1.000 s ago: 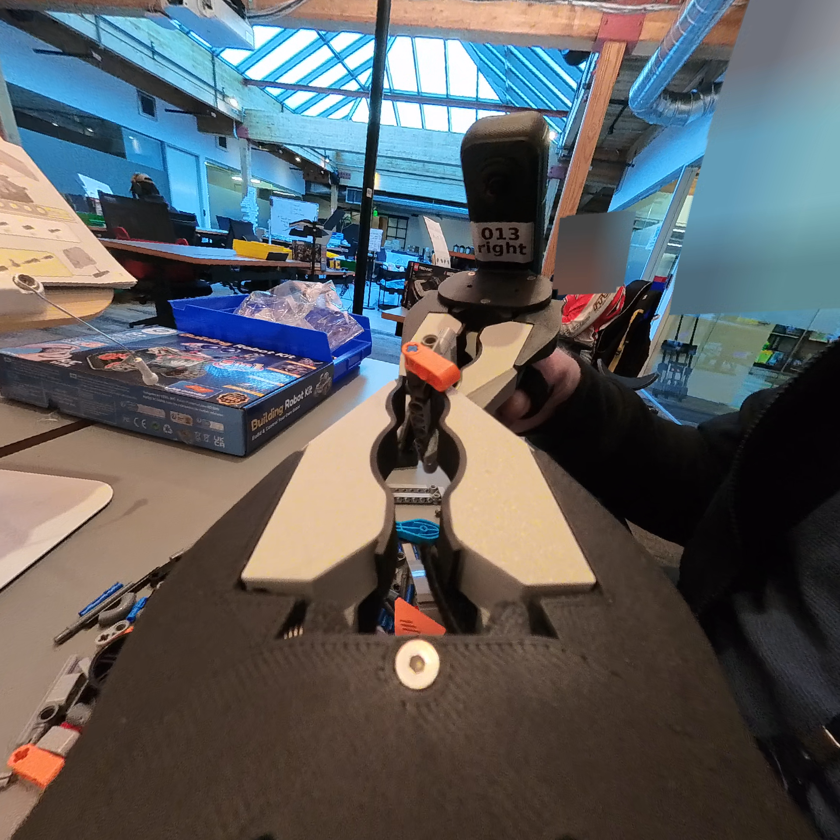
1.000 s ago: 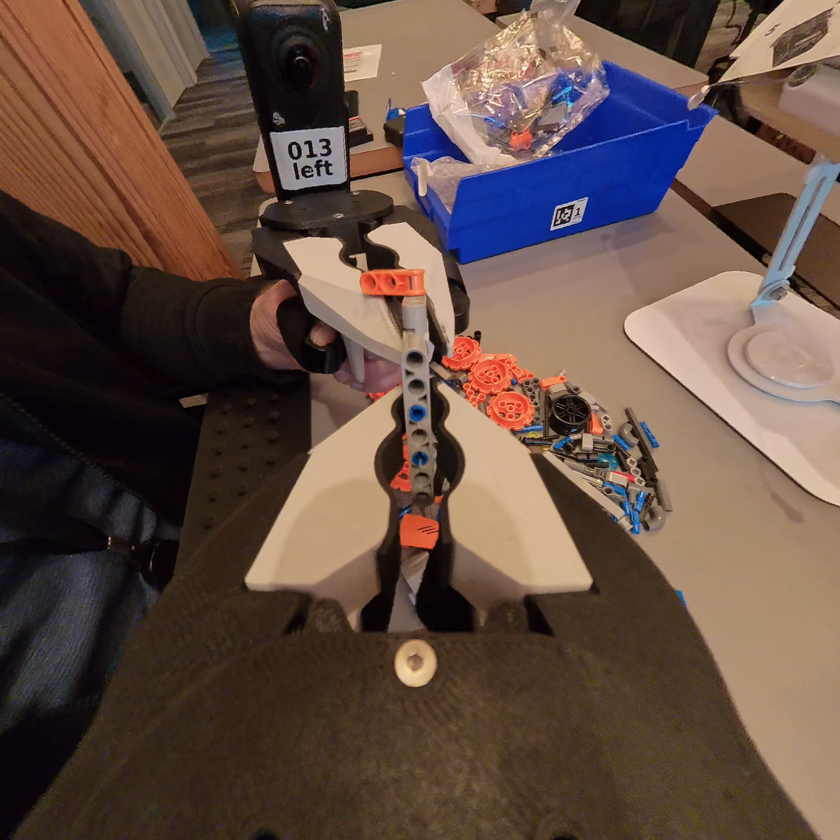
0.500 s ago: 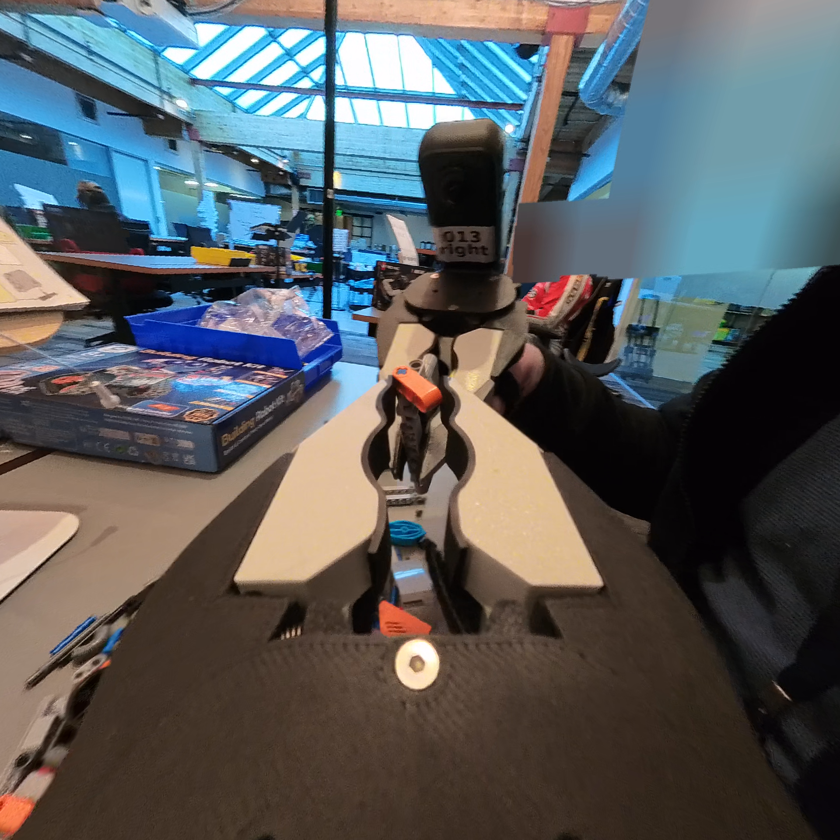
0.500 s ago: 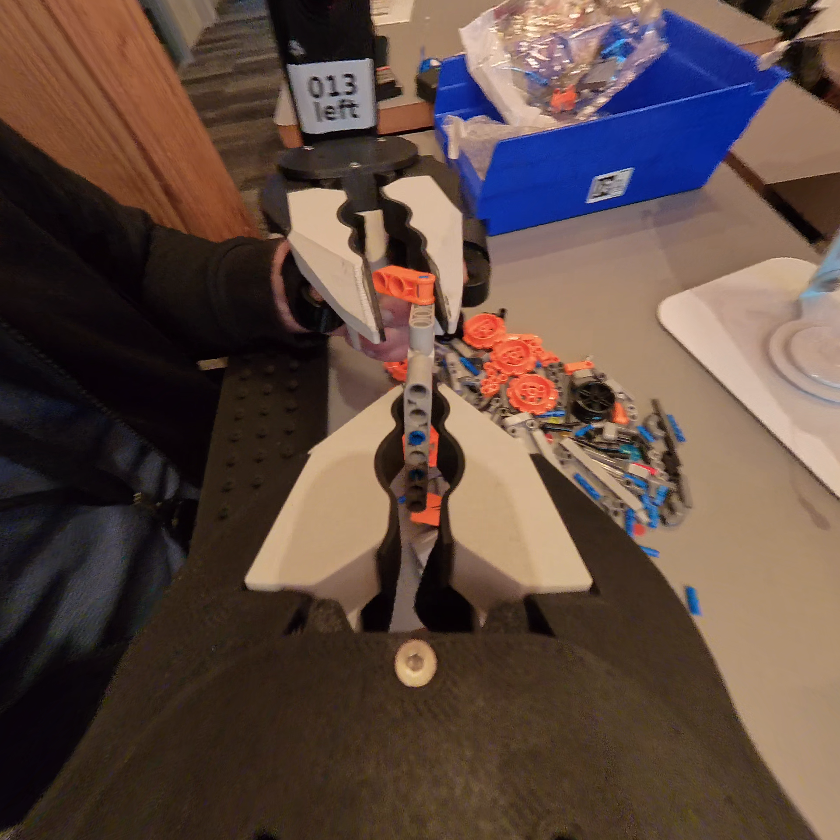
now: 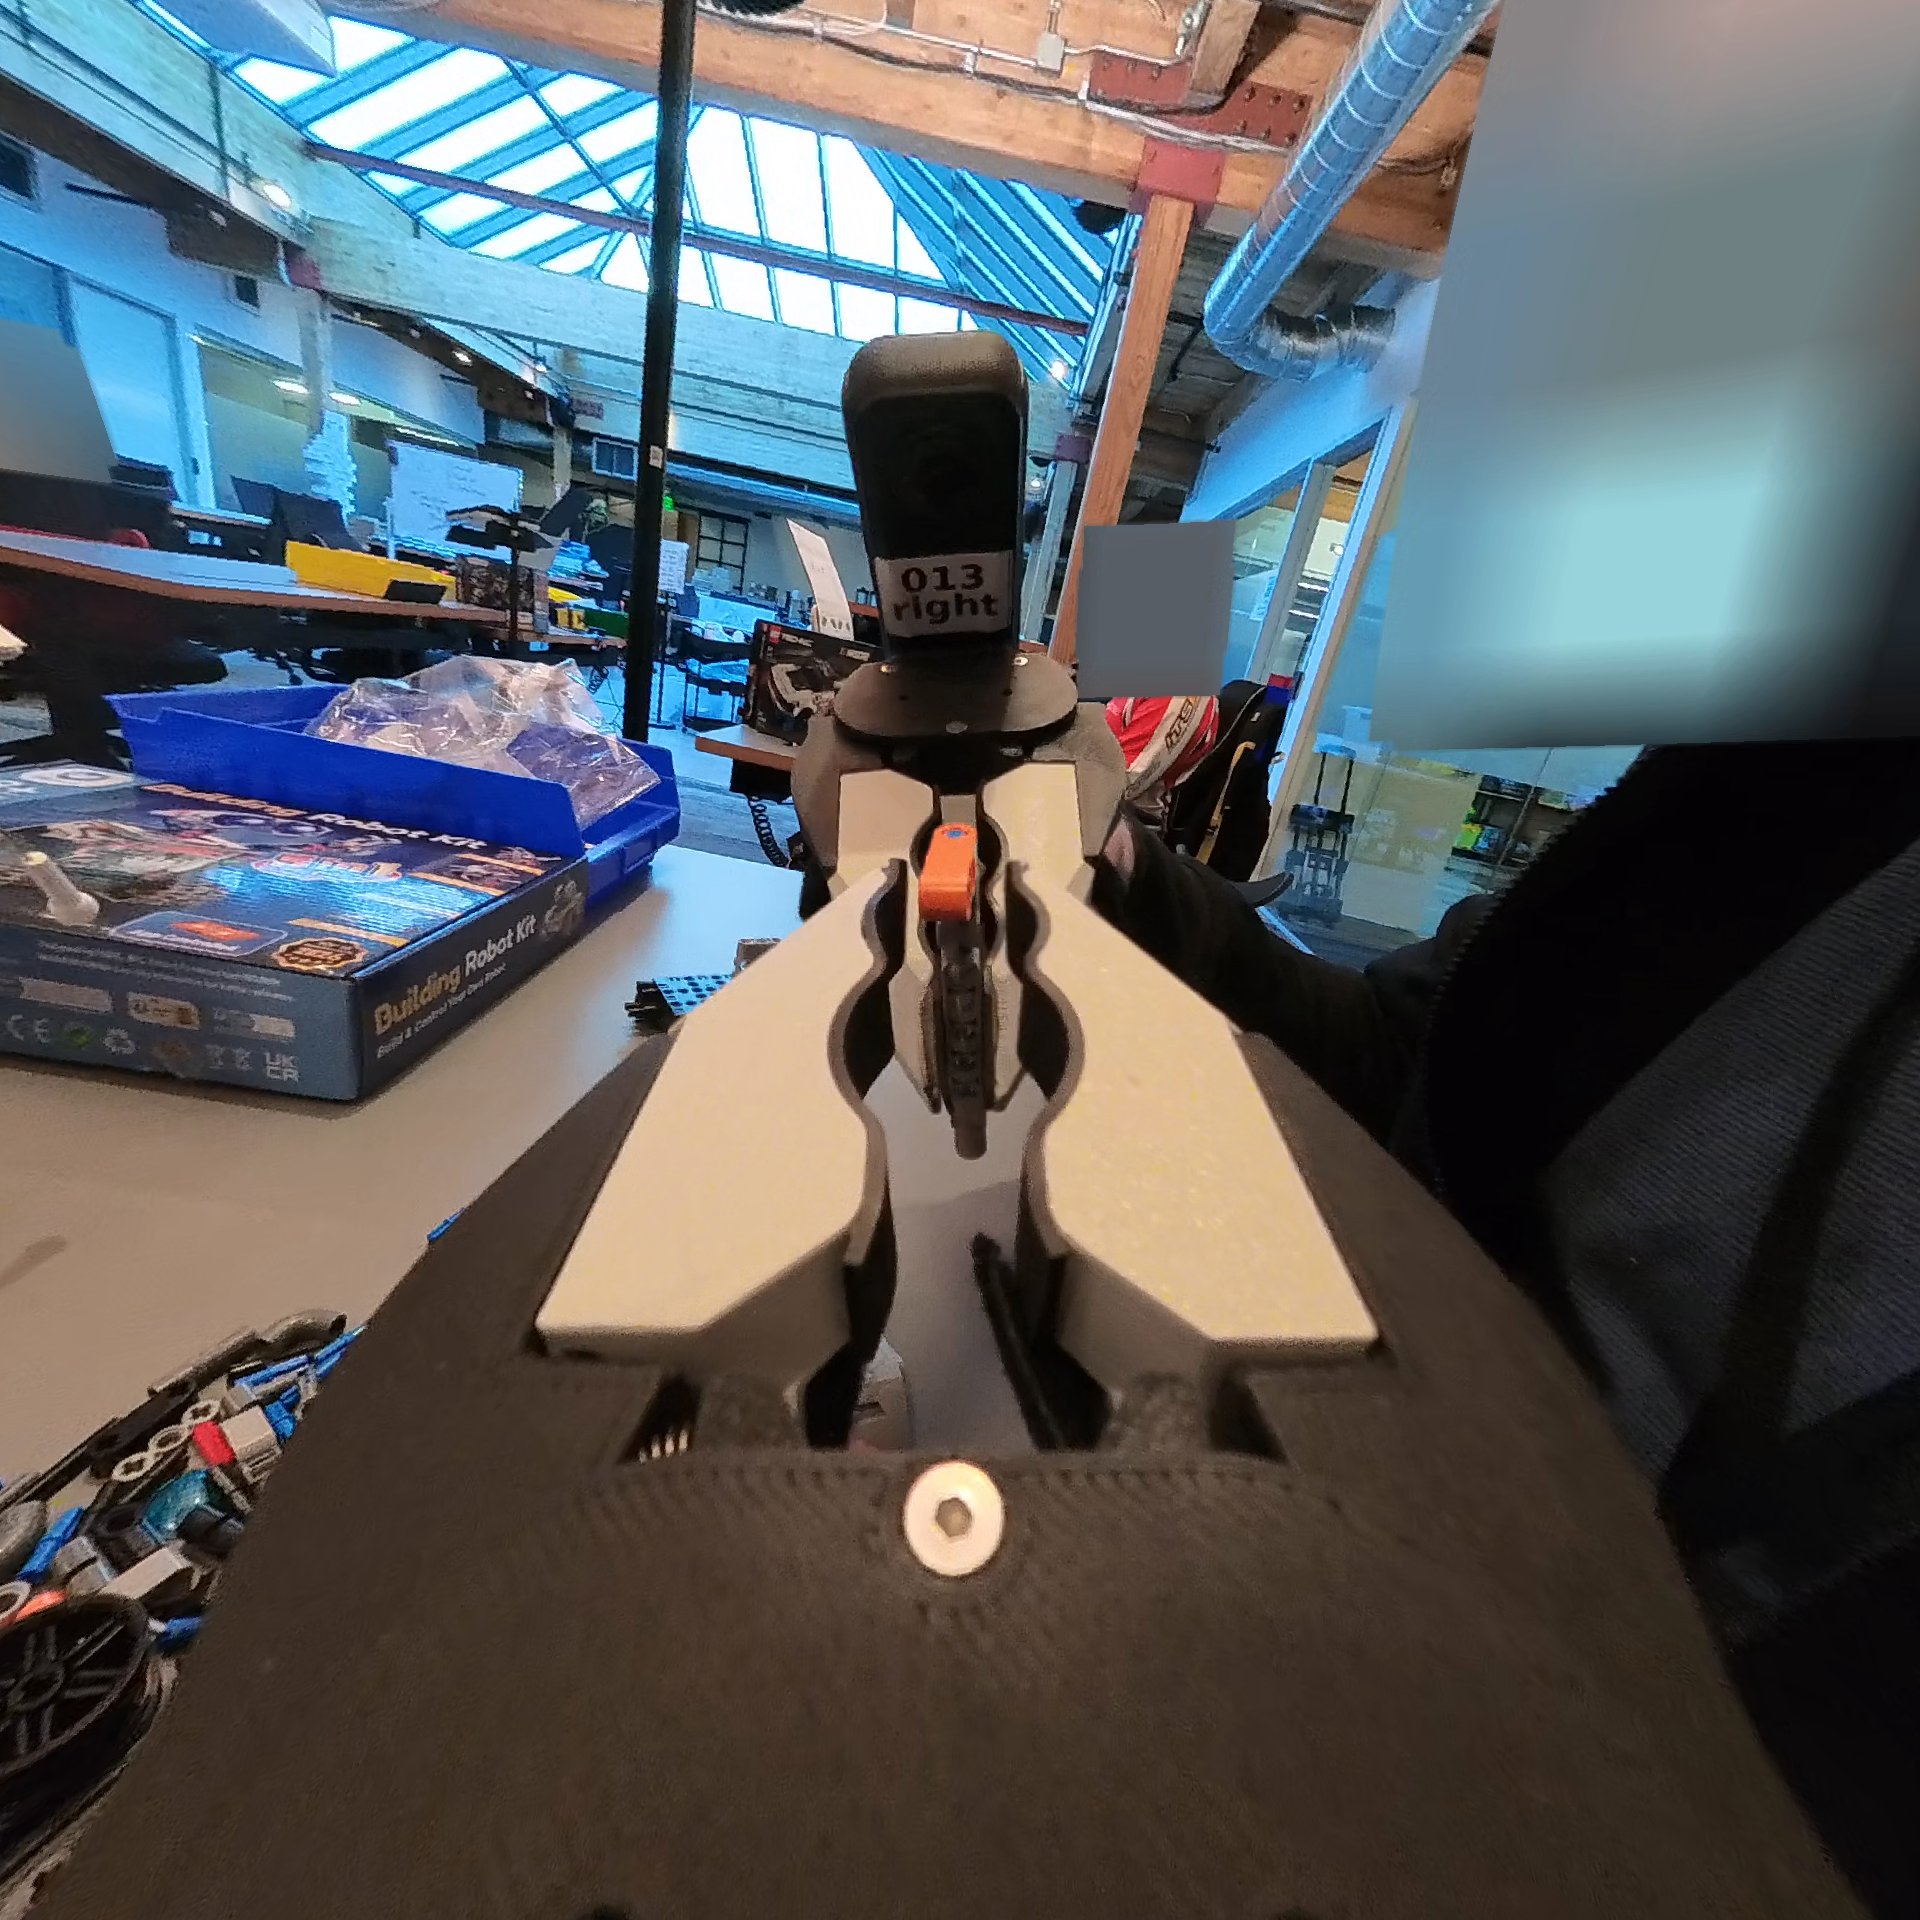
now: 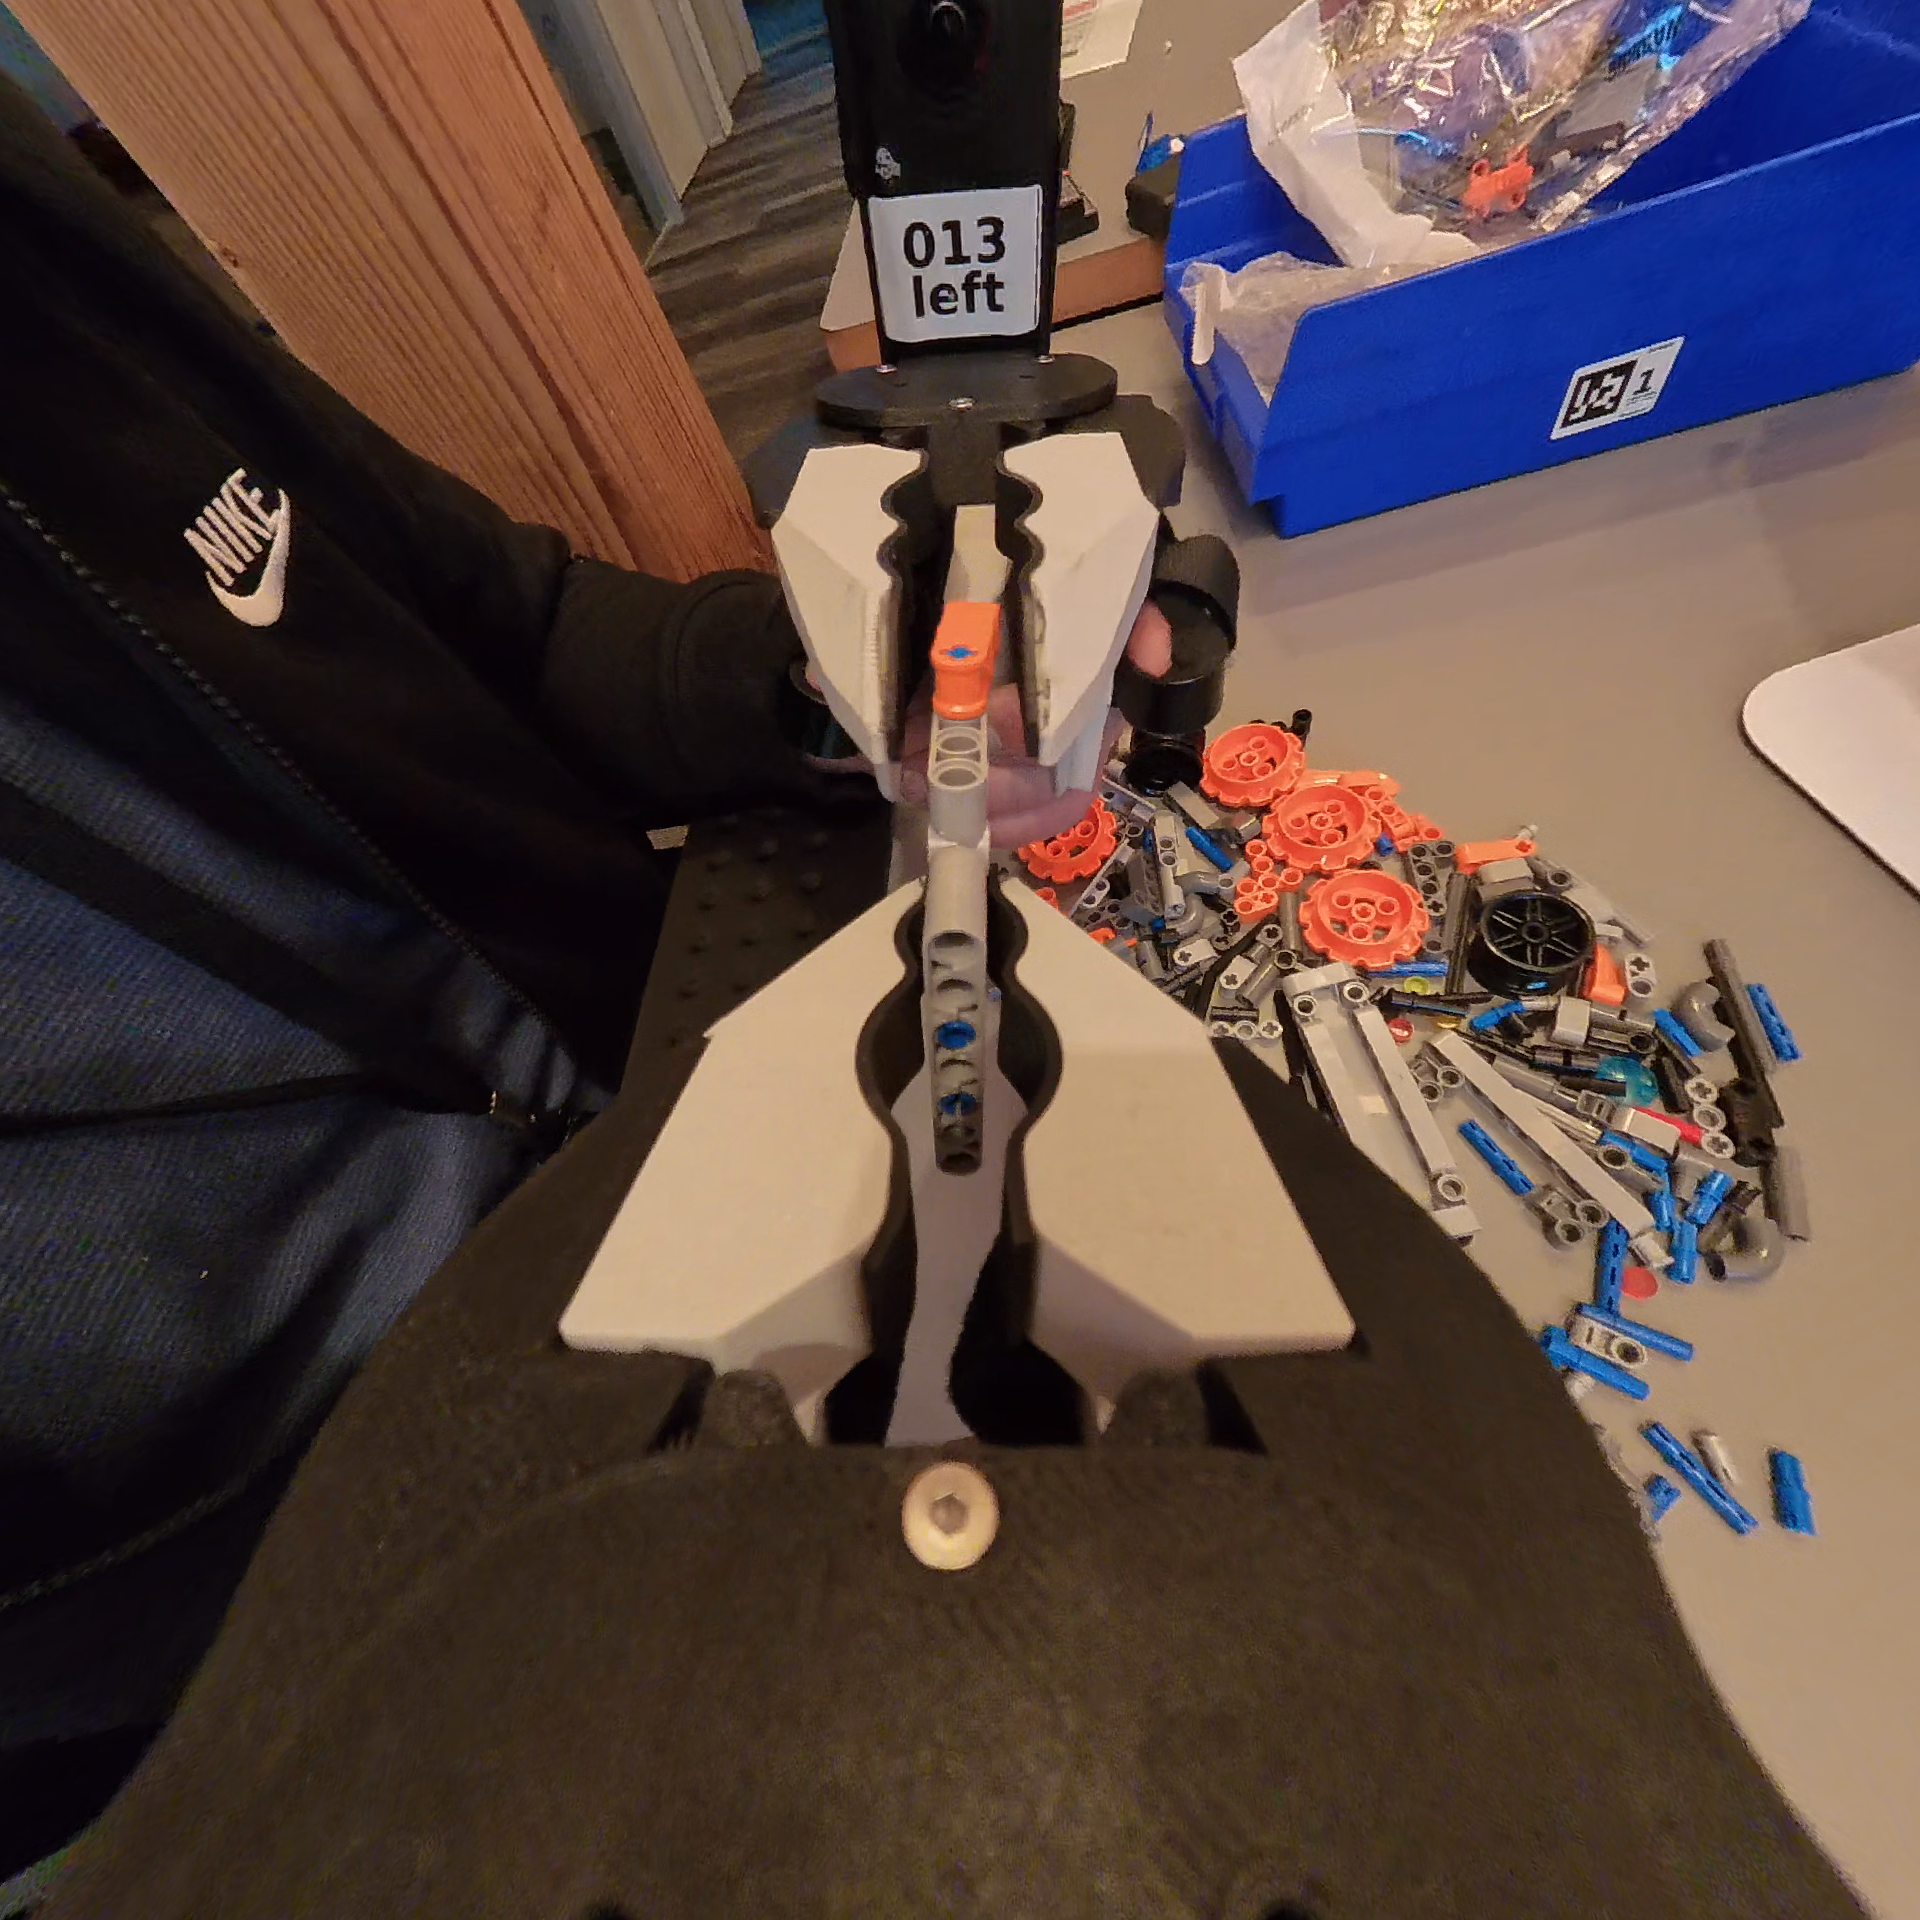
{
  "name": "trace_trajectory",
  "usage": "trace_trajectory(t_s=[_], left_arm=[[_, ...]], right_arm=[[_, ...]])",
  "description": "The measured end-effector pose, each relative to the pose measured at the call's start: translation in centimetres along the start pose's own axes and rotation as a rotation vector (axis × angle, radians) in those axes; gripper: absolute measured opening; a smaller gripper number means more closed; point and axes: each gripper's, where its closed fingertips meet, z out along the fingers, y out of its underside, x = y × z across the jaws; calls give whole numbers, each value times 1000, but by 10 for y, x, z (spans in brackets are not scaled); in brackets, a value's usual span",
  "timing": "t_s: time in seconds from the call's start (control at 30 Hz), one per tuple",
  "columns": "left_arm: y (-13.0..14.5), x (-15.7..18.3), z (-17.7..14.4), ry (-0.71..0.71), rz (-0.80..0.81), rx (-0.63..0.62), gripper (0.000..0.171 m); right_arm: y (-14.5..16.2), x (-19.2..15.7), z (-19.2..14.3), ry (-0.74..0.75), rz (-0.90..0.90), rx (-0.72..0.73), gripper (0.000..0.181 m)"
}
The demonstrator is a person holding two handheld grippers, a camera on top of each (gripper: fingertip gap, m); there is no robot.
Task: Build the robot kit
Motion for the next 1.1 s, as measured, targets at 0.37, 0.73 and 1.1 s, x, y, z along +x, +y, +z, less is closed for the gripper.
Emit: trace_trajectory(t_s=[0.37, 0.73, 1.1], left_arm=[[-32, -34, -30, -75, -206, 246, 4], [-38, -38, -35, -44, -280, 326, 5], [-26, -29, -22, -42, -206, 227, 18]], right_arm=[[-16, 17, -28, 88, 56, 161, 32], [-27, 21, -25, 93, 86, 241, 32], [-27, 22, -27, 88, 70, 229, 6]])
